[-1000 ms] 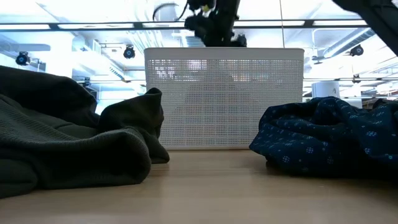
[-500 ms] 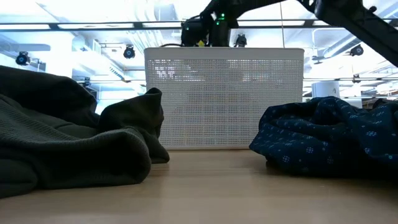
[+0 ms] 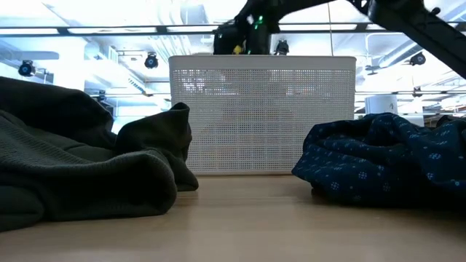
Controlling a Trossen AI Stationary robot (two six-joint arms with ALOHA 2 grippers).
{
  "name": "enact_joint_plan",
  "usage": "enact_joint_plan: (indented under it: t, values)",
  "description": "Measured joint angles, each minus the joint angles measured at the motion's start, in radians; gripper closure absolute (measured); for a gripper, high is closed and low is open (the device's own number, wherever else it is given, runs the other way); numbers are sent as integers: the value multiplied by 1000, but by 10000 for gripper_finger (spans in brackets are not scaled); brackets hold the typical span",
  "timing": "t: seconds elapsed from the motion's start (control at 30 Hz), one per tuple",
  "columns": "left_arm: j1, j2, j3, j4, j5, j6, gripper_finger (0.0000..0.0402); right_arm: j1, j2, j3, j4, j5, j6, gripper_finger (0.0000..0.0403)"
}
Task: Sort clothes
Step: Put the black boxer into the white bin
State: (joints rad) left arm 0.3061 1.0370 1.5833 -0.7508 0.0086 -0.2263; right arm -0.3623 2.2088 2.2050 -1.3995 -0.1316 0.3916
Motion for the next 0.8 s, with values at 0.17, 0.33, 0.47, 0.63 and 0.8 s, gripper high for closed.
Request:
enact_joint_plan:
  t: [0.17, 0.33, 0.47, 0.63, 0.8]
  values:
    - [0, 0, 0, 1, 0, 0, 154, 12, -84, 14, -17, -1, -36, 208]
    - [0, 4, 0, 3, 0, 0, 148, 22, -196, 16, -11, -1, -43, 163]
    - [0, 8, 0, 4, 0, 0, 143, 28, -290, 17, 1, 1, -39, 139]
    - [0, 9, 0, 3, 0, 3, 144, 46, -397, 17, 4, 2, -23, 125]
    - [0, 9, 0, 3, 0, 3, 149, 86, -472, 17, 18, 16, 9, 125]
